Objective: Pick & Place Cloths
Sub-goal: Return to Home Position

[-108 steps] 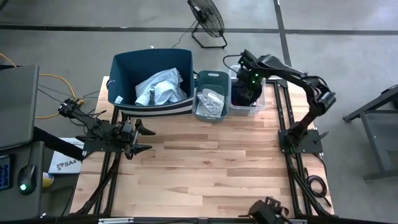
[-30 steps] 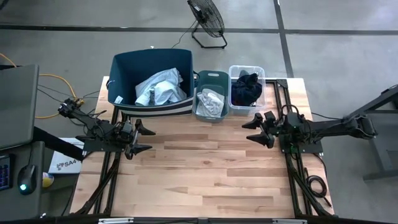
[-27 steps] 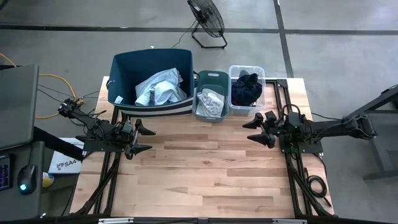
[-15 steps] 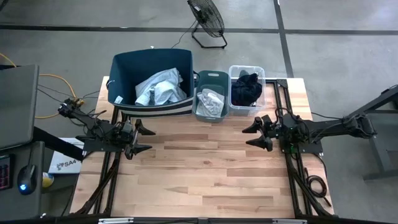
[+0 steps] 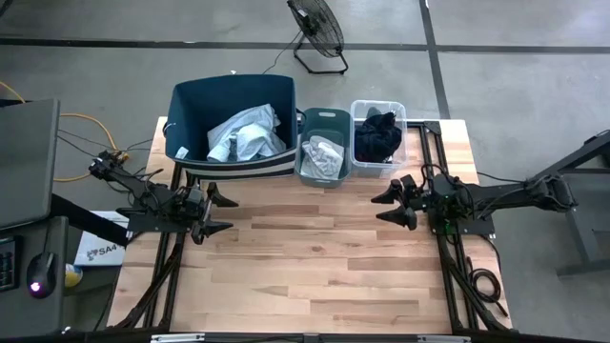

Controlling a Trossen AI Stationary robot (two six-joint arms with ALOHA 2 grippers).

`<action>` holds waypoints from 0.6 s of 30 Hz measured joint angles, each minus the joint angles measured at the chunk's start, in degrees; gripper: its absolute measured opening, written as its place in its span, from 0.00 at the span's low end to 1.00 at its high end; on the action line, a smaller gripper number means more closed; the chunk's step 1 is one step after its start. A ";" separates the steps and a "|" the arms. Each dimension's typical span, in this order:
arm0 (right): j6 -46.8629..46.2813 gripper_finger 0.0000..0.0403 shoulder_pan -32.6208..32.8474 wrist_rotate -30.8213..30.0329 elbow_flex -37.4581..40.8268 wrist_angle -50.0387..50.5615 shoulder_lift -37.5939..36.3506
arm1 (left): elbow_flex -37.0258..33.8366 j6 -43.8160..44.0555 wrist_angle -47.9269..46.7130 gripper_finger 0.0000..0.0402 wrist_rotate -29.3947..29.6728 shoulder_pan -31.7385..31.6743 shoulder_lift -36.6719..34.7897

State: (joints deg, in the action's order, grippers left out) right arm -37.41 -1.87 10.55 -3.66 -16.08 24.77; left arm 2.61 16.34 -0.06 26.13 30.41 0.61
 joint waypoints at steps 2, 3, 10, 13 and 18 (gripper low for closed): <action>0.88 0.88 0.00 -0.13 0.00 0.00 0.02 | 0.00 0.02 0.00 0.79 0.00 0.00 -0.01; 1.53 0.88 0.00 -0.11 0.00 0.00 0.02 | 0.00 0.01 -0.02 0.79 0.00 0.00 0.01; 3.03 0.88 0.00 -0.11 0.00 0.00 0.02 | 0.00 0.02 -0.01 0.79 -0.02 -0.02 0.00; 3.13 0.88 0.00 -0.11 0.00 0.00 0.02 | 0.00 0.02 -0.02 0.79 0.00 -0.01 -0.01; 3.13 0.88 0.00 -0.11 0.00 0.00 0.02 | 0.00 0.01 -0.02 0.79 -0.01 -0.01 -0.01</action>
State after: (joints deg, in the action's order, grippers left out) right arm -34.28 -1.87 10.44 -3.66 -16.08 24.80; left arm 2.61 16.36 -0.08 26.12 30.40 0.60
